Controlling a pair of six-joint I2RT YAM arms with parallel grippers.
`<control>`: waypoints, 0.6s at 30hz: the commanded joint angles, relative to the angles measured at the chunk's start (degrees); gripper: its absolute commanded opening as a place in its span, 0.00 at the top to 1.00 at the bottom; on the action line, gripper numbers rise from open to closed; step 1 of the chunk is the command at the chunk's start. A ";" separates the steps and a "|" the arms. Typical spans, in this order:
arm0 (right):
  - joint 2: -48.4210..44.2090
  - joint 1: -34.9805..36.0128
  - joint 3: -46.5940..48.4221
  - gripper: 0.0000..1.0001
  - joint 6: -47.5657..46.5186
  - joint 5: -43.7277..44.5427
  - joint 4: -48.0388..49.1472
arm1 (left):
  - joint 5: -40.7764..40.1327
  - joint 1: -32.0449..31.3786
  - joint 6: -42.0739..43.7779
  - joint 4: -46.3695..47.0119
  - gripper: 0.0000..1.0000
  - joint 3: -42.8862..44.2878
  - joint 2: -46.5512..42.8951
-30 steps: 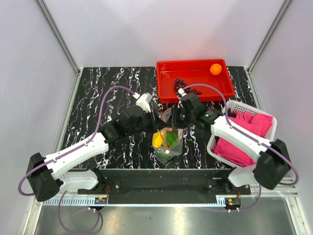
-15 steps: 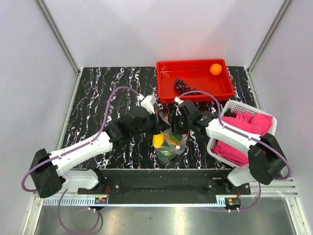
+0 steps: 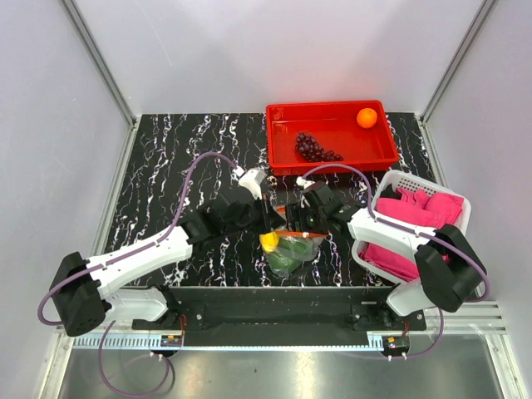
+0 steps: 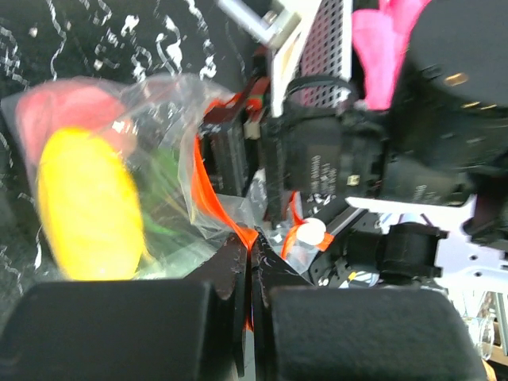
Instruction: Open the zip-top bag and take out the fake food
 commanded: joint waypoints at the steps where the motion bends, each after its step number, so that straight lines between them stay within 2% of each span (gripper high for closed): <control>1: 0.78 0.16 -1.69 0.19 -1.09 4.91 -4.92 | -1.37 -0.20 -0.13 1.56 1.00 -0.71 -3.23; 9: 2.10 0.16 -2.05 0.19 1.28 0.26 -2.54 | -2.77 -0.20 -1.36 2.00 1.00 -2.47 -4.90; 12: 1.66 0.24 -2.13 0.23 3.12 -1.76 -0.97 | -2.68 -0.20 -1.80 2.44 1.00 -3.26 -5.60; 13: 1.40 0.16 -2.57 0.30 4.00 -1.94 -0.44 | -2.60 -0.20 -1.89 2.44 1.00 -3.52 -5.69; 15: -0.35 0.24 -4.58 0.37 5.84 -2.47 1.75 | -2.51 -0.20 -2.50 2.62 1.00 -3.87 -5.95; 16: -1.06 0.24 -5.29 0.48 6.37 -3.17 2.64 | -2.42 -0.20 -2.68 2.88 1.00 -4.22 -6.04; 18: -4.13 0.24 -7.75 0.58 8.13 -3.79 5.18 | -2.25 -0.20 -3.20 3.93 1.00 -5.28 -6.22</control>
